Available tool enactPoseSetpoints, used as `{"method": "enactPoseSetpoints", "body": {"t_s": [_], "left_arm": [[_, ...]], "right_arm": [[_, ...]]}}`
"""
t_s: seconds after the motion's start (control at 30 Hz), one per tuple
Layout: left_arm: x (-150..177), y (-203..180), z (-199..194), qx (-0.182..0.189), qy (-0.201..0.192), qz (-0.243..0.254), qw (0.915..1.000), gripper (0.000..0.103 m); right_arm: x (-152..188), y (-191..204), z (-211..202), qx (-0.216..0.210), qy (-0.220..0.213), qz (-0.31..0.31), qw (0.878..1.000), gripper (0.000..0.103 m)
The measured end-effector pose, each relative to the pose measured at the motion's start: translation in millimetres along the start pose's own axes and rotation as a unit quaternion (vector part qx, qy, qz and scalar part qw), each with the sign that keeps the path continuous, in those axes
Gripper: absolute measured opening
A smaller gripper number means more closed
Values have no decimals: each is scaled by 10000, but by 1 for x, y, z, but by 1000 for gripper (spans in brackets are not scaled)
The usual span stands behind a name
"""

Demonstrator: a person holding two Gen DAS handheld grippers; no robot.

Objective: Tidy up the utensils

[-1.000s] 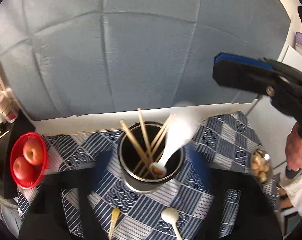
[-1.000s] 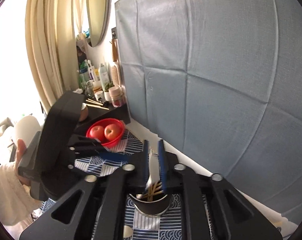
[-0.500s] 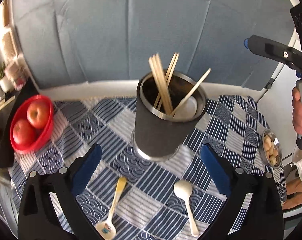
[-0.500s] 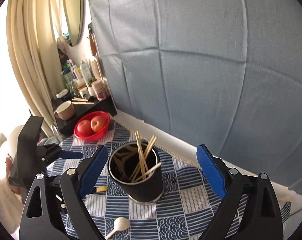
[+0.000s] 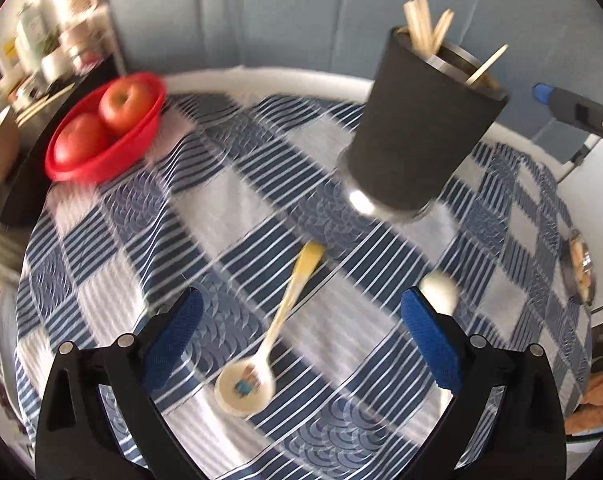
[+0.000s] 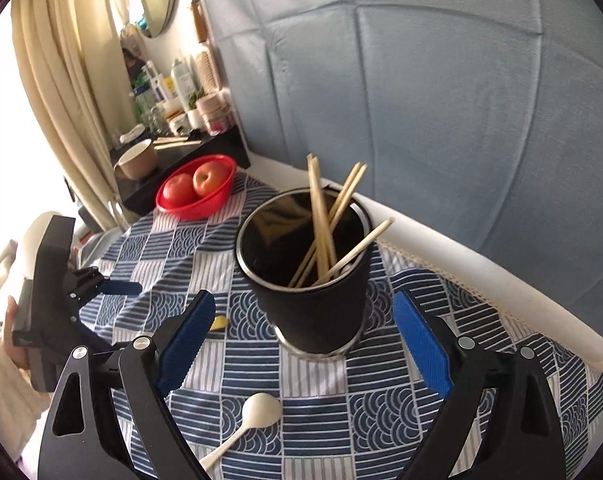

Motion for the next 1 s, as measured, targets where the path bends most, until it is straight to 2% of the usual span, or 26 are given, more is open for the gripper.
{"method": "enactPoseSetpoints", "body": {"t_s": [0.2,0.4,0.7,0.77,0.9,0.97,1.0], "left_arm": [[33,25,15,-150,301,-177,9993,97],[58,35,27,-256,494,-116,9984,97],[61,35,51,-388,462,114,9981,95],[61,33,54,-337,477,159,9982,86],[59,30,54,-449,393,374,9975,75],[57,33,52,-460,351,252,9980,53],[56,35,50,-464,327,182,9982,47]], "right_arm": [[13,18,24,-180,246,-62,9995,86],[27,39,47,-356,542,-100,9978,86],[55,55,96,-574,1109,71,9921,86],[60,57,104,-599,1180,168,9911,86],[65,60,116,-683,1247,375,9891,86],[66,61,125,-693,1299,537,9876,86],[67,61,130,-692,1333,648,9865,86]]}}
Point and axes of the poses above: each gripper's, at about its wrist camera, not at the fingertips, and z roughly the way its jaws point, y to its left, x to its underside, the point moved 7 cm from there along z, roughly the way its jaws point, and after that the axes turned 15 degrees about -x, right-handed, at the moved point
